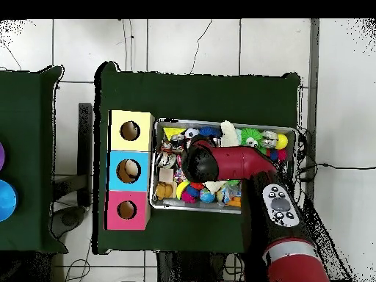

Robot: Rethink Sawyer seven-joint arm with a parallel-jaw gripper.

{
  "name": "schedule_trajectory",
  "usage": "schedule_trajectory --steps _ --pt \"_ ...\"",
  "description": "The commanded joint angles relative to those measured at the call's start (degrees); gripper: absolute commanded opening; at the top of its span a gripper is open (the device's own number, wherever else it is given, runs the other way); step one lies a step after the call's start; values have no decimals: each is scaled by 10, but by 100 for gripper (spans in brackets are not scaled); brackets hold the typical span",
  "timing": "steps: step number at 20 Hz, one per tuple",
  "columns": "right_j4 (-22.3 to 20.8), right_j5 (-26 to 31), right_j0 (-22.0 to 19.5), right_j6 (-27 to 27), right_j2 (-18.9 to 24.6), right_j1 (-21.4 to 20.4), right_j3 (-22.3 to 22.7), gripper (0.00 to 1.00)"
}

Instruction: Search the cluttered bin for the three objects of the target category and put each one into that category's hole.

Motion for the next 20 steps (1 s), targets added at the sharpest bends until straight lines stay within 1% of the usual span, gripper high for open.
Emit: schedule_trajectory --steps 1,6,10,12,13,16,20 --pt "42 -3 24 152 -55 -6 39 0" --pt "61 -15 57 177 -77 -10 58 0" --pt "71 -22 73 178 -95 -12 58 0" --pt "83 -23 62 172 -86 -13 64 0" --pt "88 -23 57 169 -81 -14 66 100" --pt "95 -3 43 143 -67 -17 66 100" --pt "103 -2 36 132 -61 -13 68 100"
